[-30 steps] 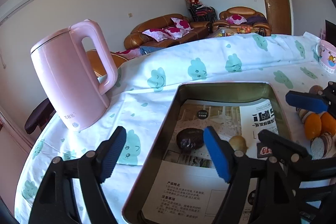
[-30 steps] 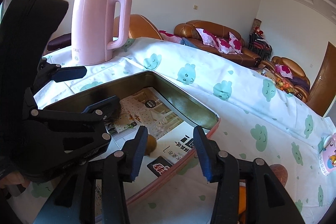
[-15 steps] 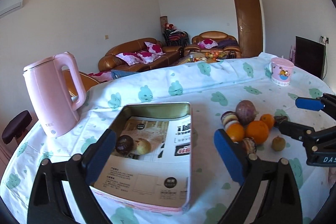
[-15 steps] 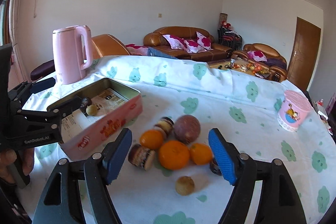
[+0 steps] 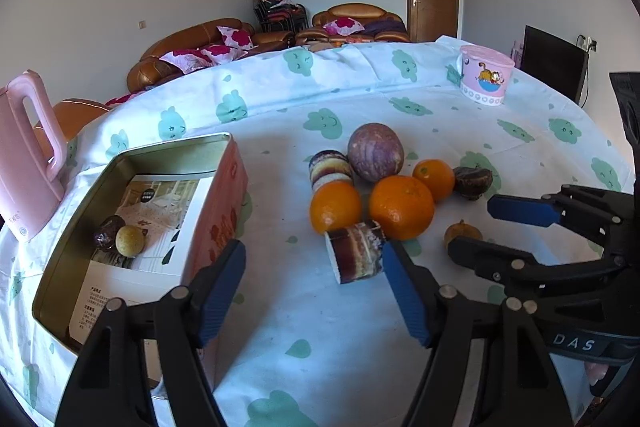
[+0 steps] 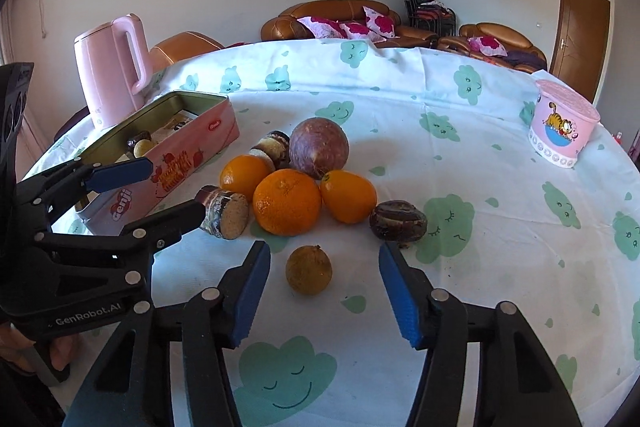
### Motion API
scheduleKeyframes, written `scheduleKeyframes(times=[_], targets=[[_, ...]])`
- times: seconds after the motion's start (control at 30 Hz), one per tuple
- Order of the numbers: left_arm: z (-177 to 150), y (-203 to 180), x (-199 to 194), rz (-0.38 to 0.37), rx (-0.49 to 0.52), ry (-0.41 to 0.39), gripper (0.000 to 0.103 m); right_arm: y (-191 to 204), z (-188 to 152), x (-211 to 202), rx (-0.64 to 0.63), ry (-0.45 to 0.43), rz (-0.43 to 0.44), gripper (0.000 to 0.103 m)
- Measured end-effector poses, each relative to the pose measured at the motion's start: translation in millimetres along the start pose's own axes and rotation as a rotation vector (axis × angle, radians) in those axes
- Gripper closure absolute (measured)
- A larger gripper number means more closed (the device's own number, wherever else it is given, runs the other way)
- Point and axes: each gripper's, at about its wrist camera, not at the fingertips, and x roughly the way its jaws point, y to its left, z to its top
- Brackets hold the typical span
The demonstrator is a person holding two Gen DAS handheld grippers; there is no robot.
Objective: Organize fruits
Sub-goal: 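Grasp the brown cylindrical cake with the left tool while the right tool grasps a small brownish round fruit, then lift the cake and the brownish fruit off the table with both tools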
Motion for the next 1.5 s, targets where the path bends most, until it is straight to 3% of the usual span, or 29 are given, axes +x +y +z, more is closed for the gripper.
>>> scheduleKeyframes(times=[0.17,0.3,0.4,0.63,0.87,1.1,1.23,1.5], targets=[[4.3,-6.2,8.4,-0.019,0.009,0.023,0.037,-1.0,-1.1,10.9,0.006,0.057,0.031,0.064],[6.8,-11.8,16.3,-0.051,0.021,0.050,0.047,-1.5,-1.6,16.0,0.008,0.082,0.040,0.075],[7.0,-15.5,18.0,-0.078,0.036,0.059,0.062,-3.7,-1.2,13.1,0.019,0.067,0.019,0.075],[6.4,-10.9,17.3,-0.096,0.011,0.055,0.064,-5.4,-0.7,9.4,0.028,0.052,-0.008,0.075],[5.8,-10.7,9.6,-0.061,0.012,0.016,0.066,-7.0,0.1,2.2,0.033,0.014,-0.006,0.075],[6.0,-14.6,19.0,-0.055,0.034,0.064,0.061,-5.6,0.1,3.0,0.024,0.016,-0.006,0.075],[5.3,-11.7,23.8,-0.064,0.016,0.087,0.065,-5.3,0.1,2.9,0.022,0.016,-0.009,0.075],[4.8,-10.3,8.3,-0.041,0.010,0.012,0.066,-5.1,-0.4,-2.6,0.019,-0.012,-0.004,0.075]])
